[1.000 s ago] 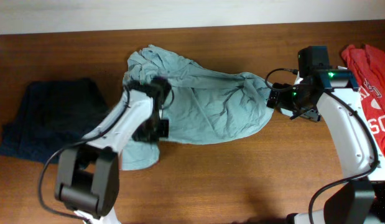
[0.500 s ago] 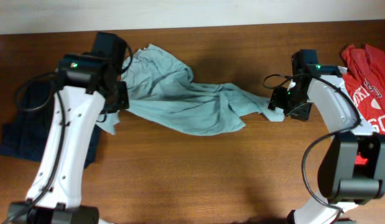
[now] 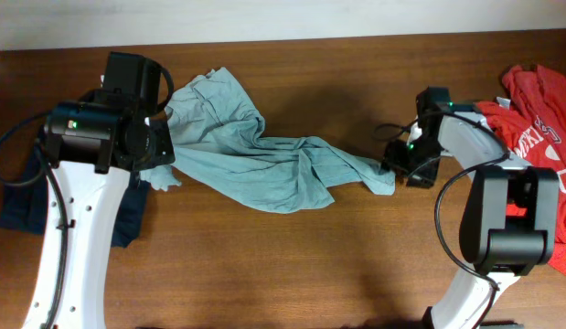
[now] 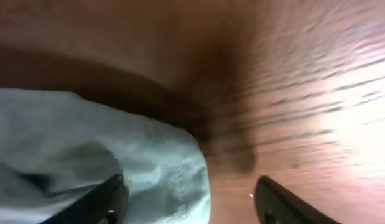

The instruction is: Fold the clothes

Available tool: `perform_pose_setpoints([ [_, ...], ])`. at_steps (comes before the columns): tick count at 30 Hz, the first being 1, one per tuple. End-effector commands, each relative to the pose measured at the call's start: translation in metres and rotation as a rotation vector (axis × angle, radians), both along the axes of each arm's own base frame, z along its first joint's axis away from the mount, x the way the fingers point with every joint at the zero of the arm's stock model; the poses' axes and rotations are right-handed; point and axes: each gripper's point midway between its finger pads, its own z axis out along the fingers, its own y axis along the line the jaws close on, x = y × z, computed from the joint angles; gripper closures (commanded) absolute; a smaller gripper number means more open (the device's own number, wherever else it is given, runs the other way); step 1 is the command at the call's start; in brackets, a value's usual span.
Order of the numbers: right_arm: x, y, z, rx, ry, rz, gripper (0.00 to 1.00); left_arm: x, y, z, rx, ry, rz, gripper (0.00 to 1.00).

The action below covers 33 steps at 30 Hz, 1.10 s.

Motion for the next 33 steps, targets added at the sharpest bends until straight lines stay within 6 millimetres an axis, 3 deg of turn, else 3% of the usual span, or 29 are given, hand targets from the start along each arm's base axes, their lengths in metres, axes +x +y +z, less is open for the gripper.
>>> perform_pose_setpoints([
  [1, -0.018, 0.018, -0.018, 0.059, 0.039, 0.033, 0.46, 0.001, 0.004, 0.007, 0.008, -0.031, 0.018, 1.00],
  [3, -0.015, 0.021, -0.019, 0.073, 0.020, 0.033, 0.85, 0.001, 0.004, 0.007, 0.009, -0.030, 0.018, 1.00],
  [4, -0.012, 0.022, -0.017, 0.082, 0.006, 0.035, 0.96, 0.001, 0.004, 0.007, 0.009, -0.030, 0.018, 0.99],
  [7, 0.002, 0.016, 0.003, 0.079, -0.056, 0.050, 0.96, 0.001, 0.004, 0.007, 0.009, -0.031, 0.018, 1.00],
  [9, 0.018, 0.005, 0.036, 0.060, -0.143, 0.071, 0.96, 0.001, 0.004, 0.008, 0.010, -0.031, 0.018, 0.99],
  [12, 0.039, -0.039, 0.098, -0.089, -0.278, 0.014, 0.96, 0.001, 0.007, 0.008, 0.024, -0.033, 0.024, 0.99],
  [15, 0.045, -0.071, 0.133, -0.173, -0.347, -0.043, 0.96, 0.001, 0.007, 0.008, 0.023, -0.034, 0.024, 1.00],
  [19, 0.051, -0.102, 0.153, -0.215, -0.400, -0.121, 0.96, 0.001, 0.007, 0.008, 0.023, -0.034, 0.024, 1.00],
  [23, 0.058, -0.129, 0.155, -0.250, -0.433, -0.197, 0.96, 0.003, 0.006, 0.009, 0.022, -0.041, 0.024, 0.99],
  [27, 0.058, -0.128, 0.152, -0.237, -0.427, -0.195, 0.41, 0.005, 0.006, 0.010, 0.019, -0.052, 0.024, 1.00],
  [29, 0.054, -0.114, 0.150, -0.179, -0.409, -0.174, 0.33, 0.006, 0.006, 0.010, 0.019, -0.054, 0.024, 1.00],
  [33, 0.039, -0.068, 0.148, 0.015, -0.348, -0.095, 0.32, 0.006, 0.006, 0.010, 0.018, -0.057, 0.024, 1.00],
])
